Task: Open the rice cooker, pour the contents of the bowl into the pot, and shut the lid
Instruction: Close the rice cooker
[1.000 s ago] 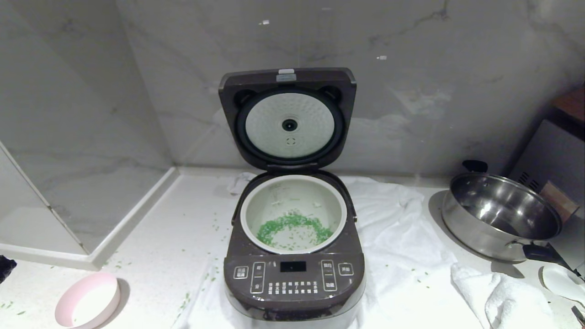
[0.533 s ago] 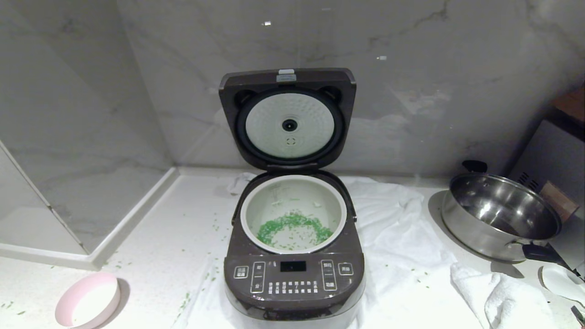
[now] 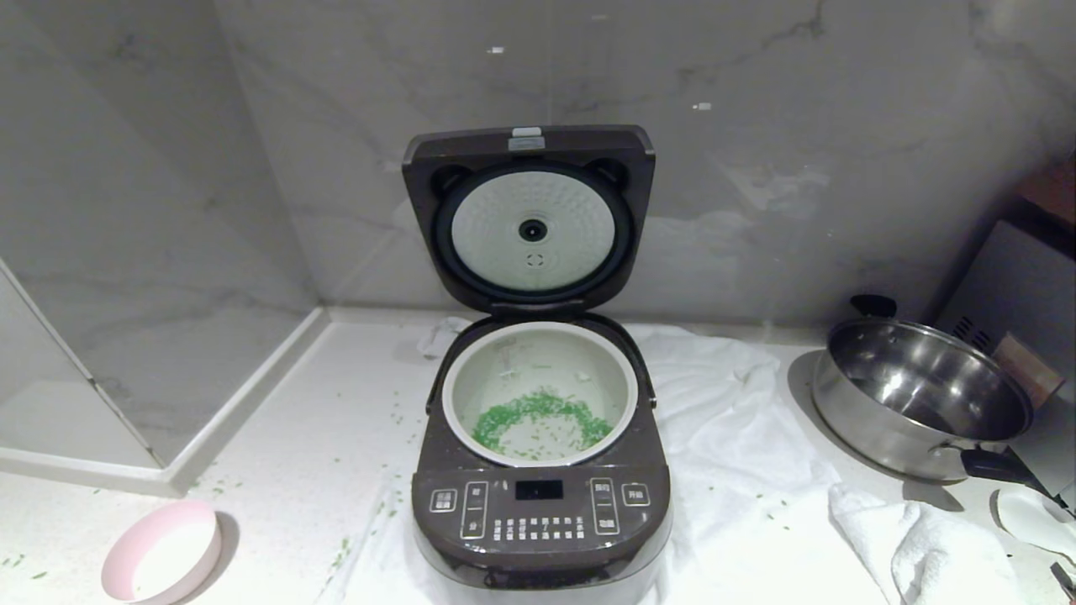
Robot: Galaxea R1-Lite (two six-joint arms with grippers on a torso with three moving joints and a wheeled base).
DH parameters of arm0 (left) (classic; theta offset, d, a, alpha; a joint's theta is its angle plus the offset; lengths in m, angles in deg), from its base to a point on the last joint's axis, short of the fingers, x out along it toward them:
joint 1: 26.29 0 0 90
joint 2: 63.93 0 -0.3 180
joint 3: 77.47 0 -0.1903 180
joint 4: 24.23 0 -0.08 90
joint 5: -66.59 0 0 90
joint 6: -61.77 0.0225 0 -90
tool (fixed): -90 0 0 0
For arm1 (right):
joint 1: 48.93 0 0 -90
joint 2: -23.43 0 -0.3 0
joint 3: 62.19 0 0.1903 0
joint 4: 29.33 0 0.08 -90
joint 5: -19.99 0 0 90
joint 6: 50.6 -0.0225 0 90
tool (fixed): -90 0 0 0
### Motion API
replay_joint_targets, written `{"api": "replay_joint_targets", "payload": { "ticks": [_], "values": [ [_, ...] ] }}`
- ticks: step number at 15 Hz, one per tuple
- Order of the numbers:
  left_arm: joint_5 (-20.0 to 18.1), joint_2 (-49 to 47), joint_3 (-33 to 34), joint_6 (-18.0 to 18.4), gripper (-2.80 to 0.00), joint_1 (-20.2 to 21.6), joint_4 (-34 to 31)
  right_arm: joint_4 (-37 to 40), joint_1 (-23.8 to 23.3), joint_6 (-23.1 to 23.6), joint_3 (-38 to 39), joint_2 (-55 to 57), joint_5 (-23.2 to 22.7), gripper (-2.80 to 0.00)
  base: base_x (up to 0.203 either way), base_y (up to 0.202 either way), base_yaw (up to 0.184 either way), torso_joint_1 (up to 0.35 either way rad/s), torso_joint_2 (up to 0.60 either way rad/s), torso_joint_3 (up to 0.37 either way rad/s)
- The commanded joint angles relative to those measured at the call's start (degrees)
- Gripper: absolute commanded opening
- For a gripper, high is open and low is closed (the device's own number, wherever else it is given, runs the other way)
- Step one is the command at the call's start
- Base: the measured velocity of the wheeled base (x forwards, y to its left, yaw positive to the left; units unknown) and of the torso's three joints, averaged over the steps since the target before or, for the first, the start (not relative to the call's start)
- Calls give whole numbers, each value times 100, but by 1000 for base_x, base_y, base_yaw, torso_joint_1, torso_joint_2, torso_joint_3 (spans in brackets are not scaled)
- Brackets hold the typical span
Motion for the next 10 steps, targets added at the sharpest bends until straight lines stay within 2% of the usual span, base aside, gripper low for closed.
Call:
{"api": "replay_joint_targets", "payload": {
  "ticks": [1,3,4,8,10],
  "values": [
    [199,19,295,158,-280,5,1,-4,2,2,1,7,-2,-280,0,0,0,0,0,0],
    [499,55,852,623,-280,-13,18,4,2,2,1,7,-2,-280,0,0,0,0,0,0],
    [634,184,1166,729,-280,-32,23,4,2,2,1,7,-2,-280,0,0,0,0,0,0],
    [1178,1088,2163,826,-280,-119,18,-4,2,2,1,7,-2,-280,0,0,0,0,0,0],
    [1356,1164,2649,837,-280,-138,29,-4,2,2,1,7,-2,-280,0,0,0,0,0,0]
  ]
}}
